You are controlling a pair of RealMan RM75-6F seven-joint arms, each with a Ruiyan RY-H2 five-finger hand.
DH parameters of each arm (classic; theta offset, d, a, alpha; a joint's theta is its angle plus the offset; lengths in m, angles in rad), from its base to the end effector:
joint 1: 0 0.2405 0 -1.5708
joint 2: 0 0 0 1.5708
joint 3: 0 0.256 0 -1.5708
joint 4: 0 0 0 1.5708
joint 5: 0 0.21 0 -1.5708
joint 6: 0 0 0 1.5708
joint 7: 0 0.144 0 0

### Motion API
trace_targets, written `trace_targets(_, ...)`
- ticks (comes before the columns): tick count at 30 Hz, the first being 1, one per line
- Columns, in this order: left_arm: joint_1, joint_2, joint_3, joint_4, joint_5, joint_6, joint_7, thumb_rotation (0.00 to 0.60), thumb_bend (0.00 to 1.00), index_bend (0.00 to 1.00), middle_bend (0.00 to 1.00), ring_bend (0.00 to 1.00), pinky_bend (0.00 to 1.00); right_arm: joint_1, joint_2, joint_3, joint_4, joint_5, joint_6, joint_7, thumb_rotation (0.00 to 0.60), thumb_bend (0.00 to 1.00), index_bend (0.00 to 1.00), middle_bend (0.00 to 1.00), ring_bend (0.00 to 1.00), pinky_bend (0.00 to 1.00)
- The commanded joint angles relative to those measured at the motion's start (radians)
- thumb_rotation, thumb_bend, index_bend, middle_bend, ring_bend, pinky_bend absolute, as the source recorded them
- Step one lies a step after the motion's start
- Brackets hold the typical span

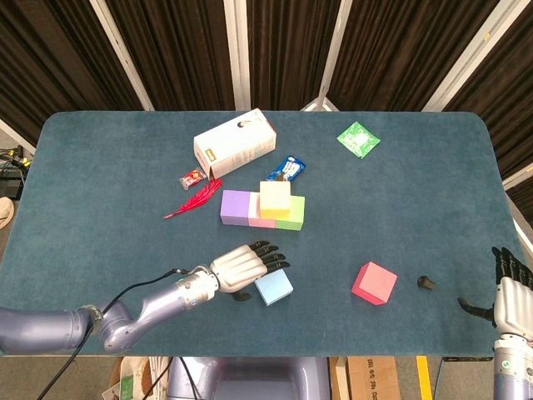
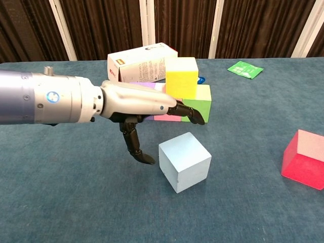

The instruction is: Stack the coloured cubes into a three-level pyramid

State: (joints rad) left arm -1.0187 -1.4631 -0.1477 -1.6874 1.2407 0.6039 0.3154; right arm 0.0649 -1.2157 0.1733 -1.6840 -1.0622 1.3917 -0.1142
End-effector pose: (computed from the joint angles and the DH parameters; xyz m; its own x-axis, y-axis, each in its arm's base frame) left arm -0.0386 0.3010 -0.0459 0.6653 0.3539 0.6573 0.5802 -0.7992 -0.1570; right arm -0.3434 -0.1863 0.1407 0.2567 -0.0226 0.9662 -0.8813 0.4049 0.2436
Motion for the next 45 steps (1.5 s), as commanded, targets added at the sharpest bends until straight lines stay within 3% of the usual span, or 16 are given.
trace_targets(1,-0.012,-0.014,0.01,0.011,-0.013,0.005,0.015,0.6,0.32,0.1,0.07,0.0,0.0,0.001,-0.002,0.002,0.0,0.006,-0.002,-0.004,0.6,0.09,0.0,0.0,0.0,0.0)
trace_targets(32,-0.04,-0.091,0.05,0.09,0.043,0.047,-0.036,0.6,0.35,0.17,0.14,0.0,0.0,-0.004,-0.005,0.026,-0.005,0.046,-0.01,0.008,0.6,0.09,0.0,0.0,0.0,0.0)
trace_targets(45,-0.035,-0.089,0.055,0.093,0.064,0.076,-0.053,0.6,0.39,0.26,0.25,0.0,0.0,-0.004,-0.003,0.027,-0.007,0.045,-0.021,0.021,0.6,0.09,0.0,0.0,0.0,0.0)
